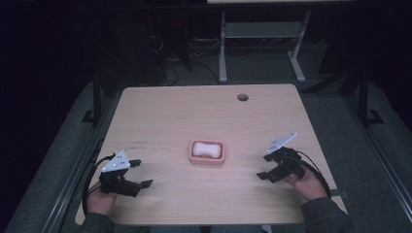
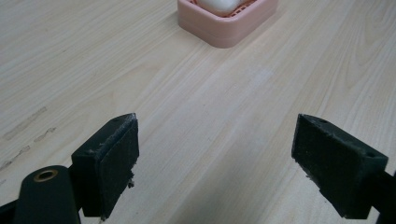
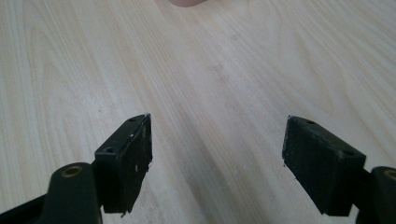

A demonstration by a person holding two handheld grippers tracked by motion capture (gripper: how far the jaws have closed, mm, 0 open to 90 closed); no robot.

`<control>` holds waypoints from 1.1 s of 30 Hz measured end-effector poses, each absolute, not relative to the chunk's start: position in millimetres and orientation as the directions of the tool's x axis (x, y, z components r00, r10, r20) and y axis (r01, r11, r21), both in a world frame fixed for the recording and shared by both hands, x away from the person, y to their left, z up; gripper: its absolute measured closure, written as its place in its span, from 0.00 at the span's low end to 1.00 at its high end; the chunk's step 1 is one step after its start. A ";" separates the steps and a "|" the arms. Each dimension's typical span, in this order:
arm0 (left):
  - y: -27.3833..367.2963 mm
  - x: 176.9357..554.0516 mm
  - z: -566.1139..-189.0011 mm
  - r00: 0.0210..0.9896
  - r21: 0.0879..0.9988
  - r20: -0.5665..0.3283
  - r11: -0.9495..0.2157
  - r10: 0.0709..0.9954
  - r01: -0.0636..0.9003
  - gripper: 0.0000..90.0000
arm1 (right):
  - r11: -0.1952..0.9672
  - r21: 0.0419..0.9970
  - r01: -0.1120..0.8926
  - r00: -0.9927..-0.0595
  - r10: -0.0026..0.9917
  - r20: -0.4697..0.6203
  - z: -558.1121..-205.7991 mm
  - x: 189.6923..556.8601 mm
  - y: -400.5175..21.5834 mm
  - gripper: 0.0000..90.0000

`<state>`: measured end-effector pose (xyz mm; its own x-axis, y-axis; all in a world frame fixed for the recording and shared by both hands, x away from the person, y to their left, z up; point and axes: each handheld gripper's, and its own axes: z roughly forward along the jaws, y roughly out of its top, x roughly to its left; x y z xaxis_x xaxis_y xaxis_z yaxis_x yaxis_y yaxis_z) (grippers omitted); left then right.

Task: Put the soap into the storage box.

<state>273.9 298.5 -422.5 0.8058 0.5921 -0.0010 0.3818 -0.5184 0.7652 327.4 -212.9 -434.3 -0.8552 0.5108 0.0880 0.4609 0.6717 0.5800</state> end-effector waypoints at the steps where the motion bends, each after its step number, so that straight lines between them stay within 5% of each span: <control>1: 298.4 273.9 -422.6 0.806 0.764 -0.002 -0.519 0.592 0.383 0.16 | 0.667 0.579 0.469 -0.852 0.515 0.096 -434.6 326.4 -213.6 0.26; 33: 295.3 274.2 -424.5 0.812 0.757 0.000 -0.531 0.584 0.382 0.16 | 0.581 0.637 0.507 -0.801 0.590 0.099 -452.1 280.5 -249.5 0.26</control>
<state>274.2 295.3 -424.5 0.8119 0.5838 -0.0004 0.3820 -0.5306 0.7566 280.5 -249.5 -452.1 -0.8011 0.5901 0.0995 0.5068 0.5805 0.6373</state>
